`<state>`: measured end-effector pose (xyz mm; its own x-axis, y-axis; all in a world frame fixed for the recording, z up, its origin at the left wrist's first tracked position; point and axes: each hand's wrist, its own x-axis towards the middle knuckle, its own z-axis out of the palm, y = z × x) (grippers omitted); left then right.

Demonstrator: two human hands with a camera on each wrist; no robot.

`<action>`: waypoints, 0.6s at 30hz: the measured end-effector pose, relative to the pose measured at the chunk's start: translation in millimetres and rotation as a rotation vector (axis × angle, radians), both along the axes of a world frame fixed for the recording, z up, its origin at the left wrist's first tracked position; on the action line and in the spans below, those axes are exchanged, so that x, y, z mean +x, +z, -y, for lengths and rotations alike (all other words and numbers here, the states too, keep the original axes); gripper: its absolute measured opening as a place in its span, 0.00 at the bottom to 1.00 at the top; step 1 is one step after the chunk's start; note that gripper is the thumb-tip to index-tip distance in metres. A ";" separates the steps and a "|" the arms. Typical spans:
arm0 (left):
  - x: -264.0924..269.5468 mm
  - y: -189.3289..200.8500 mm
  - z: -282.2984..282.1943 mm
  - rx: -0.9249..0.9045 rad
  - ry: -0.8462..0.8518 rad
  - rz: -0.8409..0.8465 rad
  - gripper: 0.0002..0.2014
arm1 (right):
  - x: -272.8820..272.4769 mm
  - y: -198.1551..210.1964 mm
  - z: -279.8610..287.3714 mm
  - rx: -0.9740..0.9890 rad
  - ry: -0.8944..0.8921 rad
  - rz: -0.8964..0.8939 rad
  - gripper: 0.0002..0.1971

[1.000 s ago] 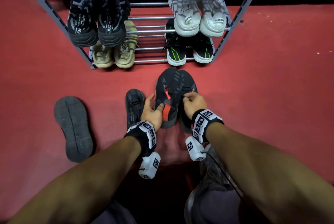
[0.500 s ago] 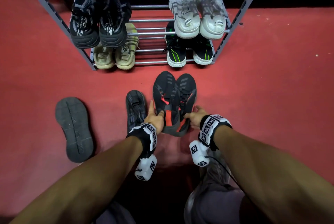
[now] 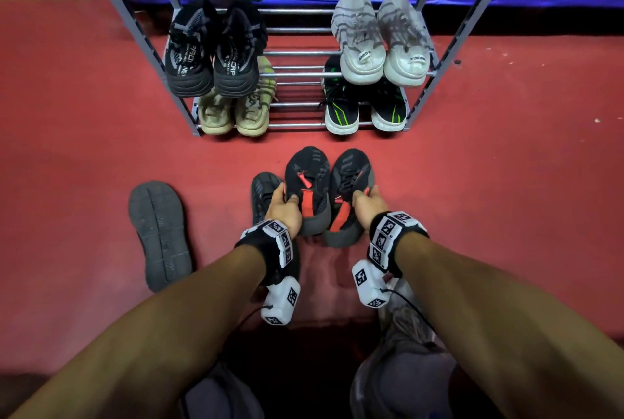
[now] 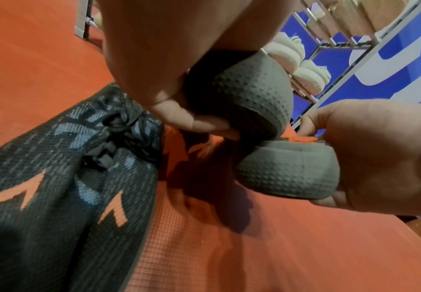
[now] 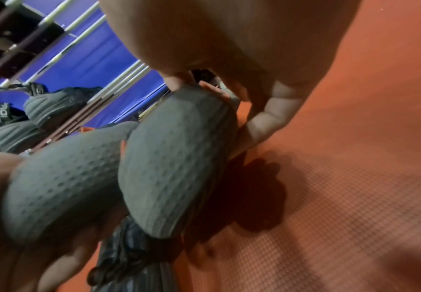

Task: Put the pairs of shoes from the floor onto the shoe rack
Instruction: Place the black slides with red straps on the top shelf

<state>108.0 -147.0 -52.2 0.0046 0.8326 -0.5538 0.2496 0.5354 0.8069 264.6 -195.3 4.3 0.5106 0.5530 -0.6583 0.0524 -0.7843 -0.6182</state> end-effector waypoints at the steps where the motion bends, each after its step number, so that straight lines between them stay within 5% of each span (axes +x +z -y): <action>1: 0.7 3.6 -0.7 0.000 0.005 -0.004 0.29 | 0.9 0.0 0.5 -0.006 0.018 0.004 0.42; 3: 0.4 17.8 -0.5 0.007 0.017 -0.014 0.26 | 2.1 2.4 1.0 -0.001 0.021 0.024 0.44; 7: -0.3 53.0 1.4 0.076 0.009 -0.075 0.25 | 4.1 25.0 6.8 0.033 0.032 0.074 0.26; 13: -17.3 101.3 -4.7 0.222 0.032 -0.120 0.24 | 12.6 88.4 9.0 0.099 0.206 0.194 0.14; 18: -32.1 140.4 -18.8 0.286 0.023 -0.099 0.23 | 22.8 132.1 9.6 0.219 0.219 0.235 0.18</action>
